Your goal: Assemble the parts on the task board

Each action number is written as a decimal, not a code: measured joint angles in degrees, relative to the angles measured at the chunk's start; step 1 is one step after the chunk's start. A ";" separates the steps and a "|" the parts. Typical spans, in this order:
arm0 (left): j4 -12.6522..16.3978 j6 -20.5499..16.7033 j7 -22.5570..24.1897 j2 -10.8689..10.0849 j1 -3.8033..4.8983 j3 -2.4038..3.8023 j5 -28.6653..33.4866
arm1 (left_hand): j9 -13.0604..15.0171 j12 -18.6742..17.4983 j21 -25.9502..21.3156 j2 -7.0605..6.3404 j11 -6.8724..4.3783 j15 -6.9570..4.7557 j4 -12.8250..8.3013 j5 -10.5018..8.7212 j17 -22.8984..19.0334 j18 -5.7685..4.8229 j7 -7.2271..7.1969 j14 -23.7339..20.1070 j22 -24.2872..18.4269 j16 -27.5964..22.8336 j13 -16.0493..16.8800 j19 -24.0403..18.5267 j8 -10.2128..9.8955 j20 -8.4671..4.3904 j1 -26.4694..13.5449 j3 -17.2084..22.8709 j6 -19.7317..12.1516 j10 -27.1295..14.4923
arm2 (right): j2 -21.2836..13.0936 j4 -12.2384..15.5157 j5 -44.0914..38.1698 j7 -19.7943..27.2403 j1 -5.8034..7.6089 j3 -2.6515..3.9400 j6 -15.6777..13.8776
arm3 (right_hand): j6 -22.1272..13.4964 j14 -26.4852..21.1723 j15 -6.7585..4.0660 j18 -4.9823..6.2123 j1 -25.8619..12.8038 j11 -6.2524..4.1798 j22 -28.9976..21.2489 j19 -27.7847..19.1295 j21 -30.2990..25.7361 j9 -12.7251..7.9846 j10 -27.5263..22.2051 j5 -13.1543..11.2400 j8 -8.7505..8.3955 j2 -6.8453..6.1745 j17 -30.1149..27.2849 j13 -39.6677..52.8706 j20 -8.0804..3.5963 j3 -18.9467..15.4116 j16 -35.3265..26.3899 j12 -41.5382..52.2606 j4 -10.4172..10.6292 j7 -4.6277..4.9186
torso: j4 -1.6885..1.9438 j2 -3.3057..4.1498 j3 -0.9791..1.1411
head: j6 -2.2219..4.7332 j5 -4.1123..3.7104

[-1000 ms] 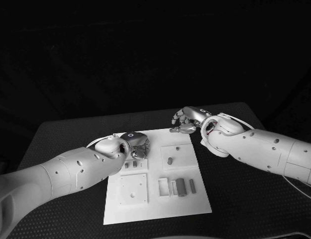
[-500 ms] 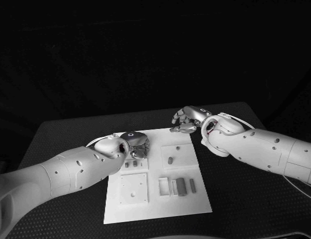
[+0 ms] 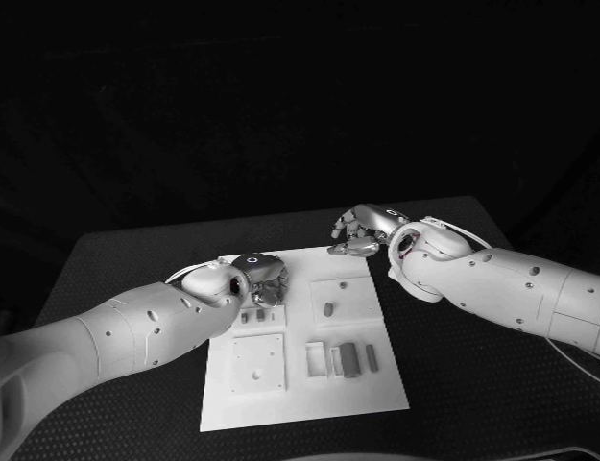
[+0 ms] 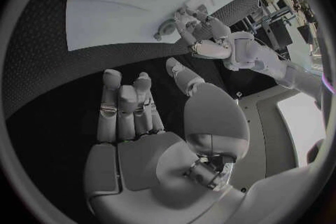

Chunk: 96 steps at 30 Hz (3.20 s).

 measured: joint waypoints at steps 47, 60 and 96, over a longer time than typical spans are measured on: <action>0.33 -4.73 1.66 -1.98 -1.86 1.29 1.79 | 0.51 1.94 1.56 2.93 -2.85 -2.38 0.24 0.66 -0.73 0.30 -2.25 2.58 0.03 1.10 3.32 1.34 2.38 -1.79 0.19 0.56 5.52 5.96 | -0.11 0.00 0.01 0.00 0.00 0.01 0.02 | 0.03 0.00 0.00 0.01 0.00 0.00 0.00 0.00 0.00 0.03 0.00 0.00 0.00 0.00 0.00 -0.04 0.00 0.00 0.00 -0.04 0.00 -0.03 | -0.07 -0.01 0.03 | 0.16 -0.24; 4.01 -2.79 1.52 -5.90 -0.86 4.99 4.27 | 0.53 1.93 1.56 3.13 -2.90 -2.57 0.08 0.65 -0.79 0.31 -2.38 2.80 0.02 1.10 3.48 1.33 2.36 -1.78 -0.04 0.71 5.79 6.34 | -0.28 -0.06 0.01 0.00 0.00 0.01 0.05 | 0.05 0.00 0.00 0.01 0.00 0.00 0.00 0.00 0.00 0.07 0.00 0.00 0.00 0.00 0.00 -0.04 0.00 0.00 0.00 -0.05 0.00 -0.05 | 0.13 -0.12 -0.02 | 0.31 0.02; 5.68 0.57 0.34 -9.47 -0.53 4.56 4.57 | 0.47 1.93 1.56 2.97 -2.86 -2.68 0.11 0.71 -0.84 0.26 -2.43 2.68 0.00 1.05 3.65 1.01 2.54 -2.06 -0.04 1.00 5.70 6.31 | -0.45 -0.12 0.01 0.00 0.00 0.01 0.20 | 0.05 0.00 0.00 0.00 0.00 0.00 0.00 0.00 0.00 0.06 0.00 0.00 0.00 0.00 -0.05 -0.09 0.00 -0.16 0.00 -0.05 0.16 -0.04 | -0.09 0.03 0.07 | 0.17 0.92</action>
